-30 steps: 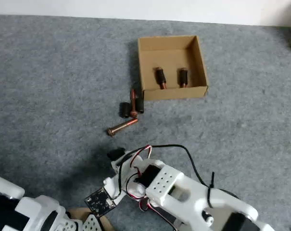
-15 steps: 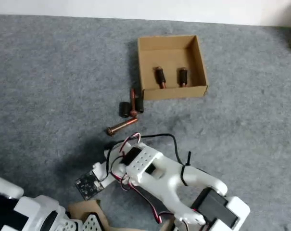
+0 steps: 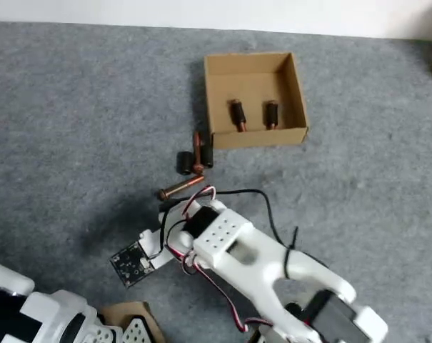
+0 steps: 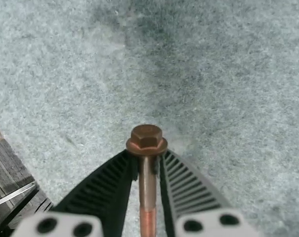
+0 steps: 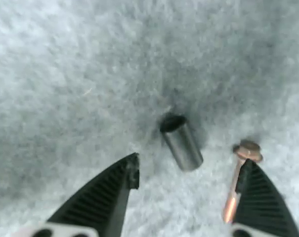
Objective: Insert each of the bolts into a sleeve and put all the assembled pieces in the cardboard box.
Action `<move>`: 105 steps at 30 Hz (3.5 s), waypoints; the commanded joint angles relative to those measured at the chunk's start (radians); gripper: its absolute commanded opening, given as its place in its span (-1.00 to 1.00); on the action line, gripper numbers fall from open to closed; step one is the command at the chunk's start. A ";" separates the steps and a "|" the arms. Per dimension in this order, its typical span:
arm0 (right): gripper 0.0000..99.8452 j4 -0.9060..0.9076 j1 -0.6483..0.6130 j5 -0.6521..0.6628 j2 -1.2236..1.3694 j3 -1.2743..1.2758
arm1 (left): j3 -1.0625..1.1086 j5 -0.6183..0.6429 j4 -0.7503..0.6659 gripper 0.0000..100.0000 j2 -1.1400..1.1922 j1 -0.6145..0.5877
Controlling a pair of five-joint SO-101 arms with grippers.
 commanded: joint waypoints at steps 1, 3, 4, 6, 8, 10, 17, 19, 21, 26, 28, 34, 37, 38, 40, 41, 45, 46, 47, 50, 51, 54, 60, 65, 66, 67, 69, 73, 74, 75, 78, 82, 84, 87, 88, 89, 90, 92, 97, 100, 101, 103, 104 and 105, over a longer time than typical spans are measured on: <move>-0.40 0.058 -0.002 -0.018 -0.102 -0.051 | -0.027 0.005 0.002 -0.99 -0.005 0.013; -0.40 0.070 -0.001 -0.018 -0.108 -0.054 | -0.013 0.005 0.002 -0.99 -0.005 0.021; -0.40 0.076 -0.001 -0.018 -0.108 -0.054 | -0.007 0.005 0.002 -0.99 -0.005 0.021; -0.40 0.090 -0.001 -0.015 -0.108 -0.054 | -0.001 0.005 0.002 -0.99 -0.005 0.021; -0.40 0.091 -0.002 -0.014 -0.108 -0.051 | -0.001 0.005 0.002 -0.99 -0.005 0.021; -0.40 0.091 -0.001 0.032 -0.108 -0.054 | -0.001 0.005 0.002 -0.99 -0.005 0.021; -0.40 0.084 -0.001 0.057 -0.067 -0.061 | -0.001 0.003 0.002 -0.99 -0.005 0.019; -0.40 0.085 -0.001 0.078 -0.018 -0.084 | -0.001 0.003 0.002 -0.99 -0.005 0.019; -0.40 0.085 0.002 0.081 0.044 -0.107 | -0.001 0.003 0.002 -0.99 -0.005 0.019; -0.40 0.084 0.004 0.081 0.134 -0.177 | 0.001 0.003 0.002 -0.99 -0.005 0.015; -0.40 0.084 0.004 0.087 0.154 -0.188 | 0.001 0.003 0.002 -0.99 -0.005 0.015; -0.40 0.084 0.005 0.091 0.219 -0.237 | 0.001 0.003 0.002 -0.99 -0.005 0.015; -0.45 0.084 0.007 0.091 0.271 -0.245 | 0.001 0.003 0.000 -0.99 -0.005 0.015; -0.47 0.081 0.015 0.091 0.289 -0.246 | 0.001 0.003 0.000 -0.99 -0.005 0.015; -0.48 0.056 0.022 0.091 0.317 -0.245 | 0.001 0.003 0.000 -0.99 -0.005 0.015; -0.49 0.047 0.030 0.089 0.328 -0.243 | 0.001 0.003 0.000 -0.99 -0.005 0.015; -0.49 0.041 0.038 0.086 0.372 -0.243 | 0.001 0.003 0.000 -0.99 -0.005 0.015; -0.50 0.041 0.039 0.087 0.380 -0.243 | 0.001 0.003 0.000 -0.99 -0.005 0.015; -0.55 0.041 0.039 0.089 0.384 -0.243 | 0.001 0.003 0.002 -0.99 -0.005 0.015; -0.81 0.041 0.047 0.084 0.387 -0.245 | 0.001 0.003 0.008 -0.99 -0.005 0.015; -0.94 0.041 0.048 0.083 0.386 -0.246 | 0.001 0.003 0.008 -0.99 -0.005 0.015; -0.97 0.048 0.054 0.083 0.386 -0.260 | 0.001 0.002 0.009 -0.99 -0.005 0.015; -0.99 0.091 0.099 0.038 0.377 -0.266 | 0.001 0.002 0.011 -0.99 -0.015 0.019; -0.99 0.104 0.113 -0.005 0.246 -0.259 | -0.007 -0.011 0.077 -0.99 -0.016 0.061; -0.99 0.104 0.110 -0.006 0.211 -0.259 | -0.007 -0.028 0.095 -0.99 -0.016 0.076; -0.99 0.104 0.108 -0.006 0.174 -0.257 | -0.007 -0.038 0.114 -0.99 -0.016 0.097; -0.99 0.099 0.108 -0.054 0.116 -0.237 | -0.008 -0.040 0.144 -0.99 -0.016 0.133; -0.99 0.097 0.108 -0.146 0.008 -0.189 | -0.008 -0.041 0.158 -0.99 -0.018 0.203; -0.99 0.097 0.108 -0.161 -0.012 -0.176 | -0.008 -0.040 0.158 -0.99 -0.018 0.223; -0.99 0.097 0.108 -0.184 -0.033 -0.163 | -0.008 -0.040 0.158 -0.99 -0.018 0.246; -0.99 0.097 0.114 -0.256 -0.094 -0.140 | -0.008 -0.038 0.160 -0.99 -0.018 0.320; -0.99 0.097 0.134 -0.356 -0.179 -0.114 | 0.002 -0.038 0.160 -0.99 -0.053 0.455; -0.99 0.097 0.150 -0.407 -0.222 -0.094 | 0.018 -0.037 0.169 -0.99 -0.101 0.522; -0.99 0.096 0.186 -0.462 -0.274 -0.067 | 0.033 -0.025 0.198 -0.99 -0.219 0.627; -0.99 0.096 0.199 -0.479 -0.291 -0.065 | 0.033 0.008 0.207 -0.99 -0.263 0.656; -0.99 0.096 0.213 -0.505 -0.305 -0.065 | 0.031 0.040 0.212 -0.99 -0.308 0.684; -0.99 0.096 0.220 -0.535 -0.318 -0.065 | 0.031 0.061 0.215 -0.99 -0.351 0.711; -0.99 0.096 0.229 -0.600 -0.346 -0.065 | 0.033 0.089 0.215 -0.99 -0.420 0.779; -0.99 0.102 0.251 -0.766 -0.407 -0.064 | 0.081 0.100 0.209 -0.99 -0.472 0.932; -0.99 0.117 0.248 -0.848 -0.452 -0.050 | 0.140 0.100 0.199 -0.99 -0.473 0.972; -0.99 0.119 0.245 -0.864 -0.475 -0.030 | 0.162 0.100 0.184 -0.99 -0.475 0.978; -0.99 0.117 0.243 -0.879 -0.535 0.019 | 0.197 0.100 0.157 -0.99 -0.475 0.987; -0.99 0.117 0.245 -0.882 -0.570 0.045 | 0.200 0.100 0.144 -0.99 -0.475 0.990; -0.99 0.117 0.248 -0.882 -0.608 0.071 | 0.189 0.101 0.132 -0.99 -0.475 0.992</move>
